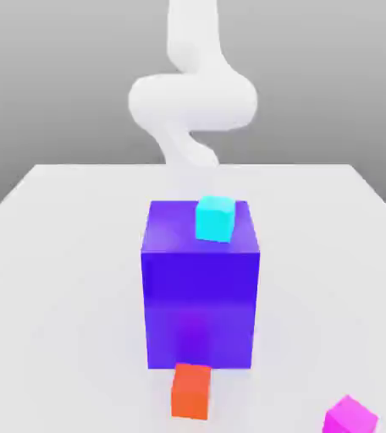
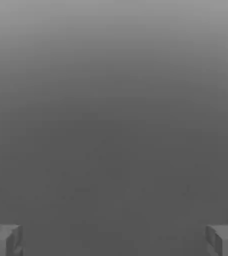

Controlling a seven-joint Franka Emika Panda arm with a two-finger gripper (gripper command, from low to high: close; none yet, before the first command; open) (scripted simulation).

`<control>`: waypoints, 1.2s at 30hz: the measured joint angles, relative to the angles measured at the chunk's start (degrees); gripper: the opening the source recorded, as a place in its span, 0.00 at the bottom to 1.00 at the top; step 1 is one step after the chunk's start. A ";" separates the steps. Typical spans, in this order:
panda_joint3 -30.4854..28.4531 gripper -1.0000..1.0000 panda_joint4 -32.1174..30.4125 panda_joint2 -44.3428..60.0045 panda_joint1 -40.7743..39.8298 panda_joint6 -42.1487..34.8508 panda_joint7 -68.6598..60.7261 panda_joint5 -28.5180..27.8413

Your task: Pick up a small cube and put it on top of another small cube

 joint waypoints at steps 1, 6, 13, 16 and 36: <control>0.31 0.50 0.10 2.26 0.40 0.63 -0.46 -0.11; 1.88 0.50 0.55 12.81 2.22 3.58 -2.58 -0.67; 4.28 0.50 1.16 27.34 4.59 7.67 -5.24 -1.79; 5.36 0.50 1.42 33.57 5.58 9.42 -6.23 -2.48; 6.55 0.00 4.55 70.95 13.28 23.68 -8.44 -9.09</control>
